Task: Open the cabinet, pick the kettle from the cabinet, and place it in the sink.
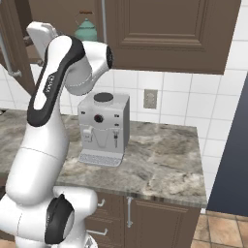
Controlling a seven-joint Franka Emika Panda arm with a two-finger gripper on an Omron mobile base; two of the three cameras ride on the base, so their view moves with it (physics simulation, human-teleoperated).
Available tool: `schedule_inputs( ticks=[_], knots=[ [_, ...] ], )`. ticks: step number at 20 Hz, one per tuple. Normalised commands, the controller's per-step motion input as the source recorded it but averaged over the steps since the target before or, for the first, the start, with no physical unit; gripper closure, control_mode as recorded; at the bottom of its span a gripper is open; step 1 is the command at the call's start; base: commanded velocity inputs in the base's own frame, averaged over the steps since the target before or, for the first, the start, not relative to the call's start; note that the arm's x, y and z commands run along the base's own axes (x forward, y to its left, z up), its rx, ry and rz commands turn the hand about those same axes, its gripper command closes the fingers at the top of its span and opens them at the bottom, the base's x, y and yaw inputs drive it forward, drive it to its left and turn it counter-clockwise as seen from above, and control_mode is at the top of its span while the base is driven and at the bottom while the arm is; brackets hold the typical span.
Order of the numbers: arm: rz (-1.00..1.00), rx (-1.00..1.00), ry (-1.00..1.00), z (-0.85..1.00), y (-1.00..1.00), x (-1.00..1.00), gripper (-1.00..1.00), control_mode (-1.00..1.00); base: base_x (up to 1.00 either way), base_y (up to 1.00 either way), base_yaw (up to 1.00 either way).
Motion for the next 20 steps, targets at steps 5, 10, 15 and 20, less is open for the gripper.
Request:
schedule_inputs(
  ticks=[5, 10, 15, 20],
  knots=[
    [0.26, 0.06, 0.0, 0.0, 0.39, -0.23, -1.0, -1.0, 0.0, 0.0, 0.0],
    [0.27, 0.05, 0.0, 0.02, 0.36, -0.41, -1.0, -1.0, 0.0, 0.0, 0.0],
    [0.23, 0.02, 0.0, 0.01, 0.39, -0.49, -1.0, -1.0, 0.0, 0.0, 0.0],
    [0.09, 0.0, -0.03, -0.06, 0.59, -0.37, -1.0, -1.0, 0.0, 0.0, 0.0]
  ],
)
